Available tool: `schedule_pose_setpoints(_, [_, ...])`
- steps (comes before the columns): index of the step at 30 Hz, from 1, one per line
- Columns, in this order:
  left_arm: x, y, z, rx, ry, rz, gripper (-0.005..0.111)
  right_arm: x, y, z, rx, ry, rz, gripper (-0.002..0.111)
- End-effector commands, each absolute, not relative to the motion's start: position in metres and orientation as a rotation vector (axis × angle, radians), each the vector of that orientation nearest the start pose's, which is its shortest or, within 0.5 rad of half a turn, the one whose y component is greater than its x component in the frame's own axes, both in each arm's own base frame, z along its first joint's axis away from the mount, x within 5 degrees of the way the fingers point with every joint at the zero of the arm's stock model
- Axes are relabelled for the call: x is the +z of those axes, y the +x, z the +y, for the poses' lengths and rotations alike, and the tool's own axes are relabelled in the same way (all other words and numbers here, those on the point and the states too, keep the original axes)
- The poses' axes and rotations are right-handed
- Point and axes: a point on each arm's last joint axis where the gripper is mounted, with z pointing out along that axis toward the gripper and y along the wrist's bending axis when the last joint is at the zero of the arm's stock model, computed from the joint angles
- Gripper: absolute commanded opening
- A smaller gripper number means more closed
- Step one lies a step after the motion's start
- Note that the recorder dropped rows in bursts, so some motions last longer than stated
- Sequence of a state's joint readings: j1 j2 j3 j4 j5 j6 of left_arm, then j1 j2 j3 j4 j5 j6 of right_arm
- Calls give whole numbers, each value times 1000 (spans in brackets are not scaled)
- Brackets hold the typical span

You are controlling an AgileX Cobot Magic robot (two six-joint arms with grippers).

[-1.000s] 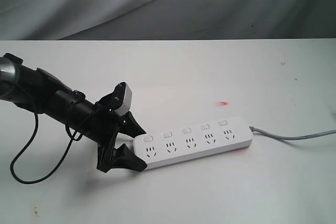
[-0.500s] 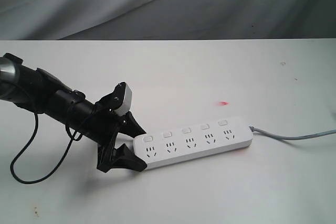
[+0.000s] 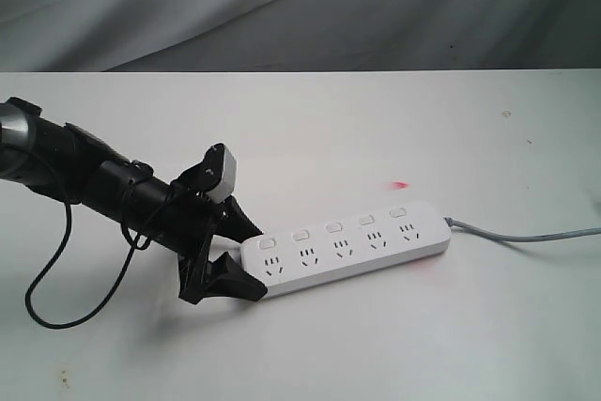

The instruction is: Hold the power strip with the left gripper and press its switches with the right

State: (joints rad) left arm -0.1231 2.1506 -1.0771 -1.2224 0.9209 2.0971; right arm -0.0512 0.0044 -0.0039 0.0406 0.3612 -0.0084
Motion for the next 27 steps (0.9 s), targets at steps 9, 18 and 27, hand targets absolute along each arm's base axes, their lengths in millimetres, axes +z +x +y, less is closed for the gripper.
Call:
schedule_pose_setpoints(9, [87, 343, -112, -890, 1433, 2017, 104, 182, 53, -2, -7, 74, 1829, 0])
schedule_pose_setpoints(18, [229, 344, -99, -538, 1036, 2001, 104, 182, 53, -2, -7, 74, 1829, 0])
schedule_pose_setpoints(27, [342, 272, -103, -654, 1069, 1703, 6, 182, 53, -2, -7, 74, 1829, 0])
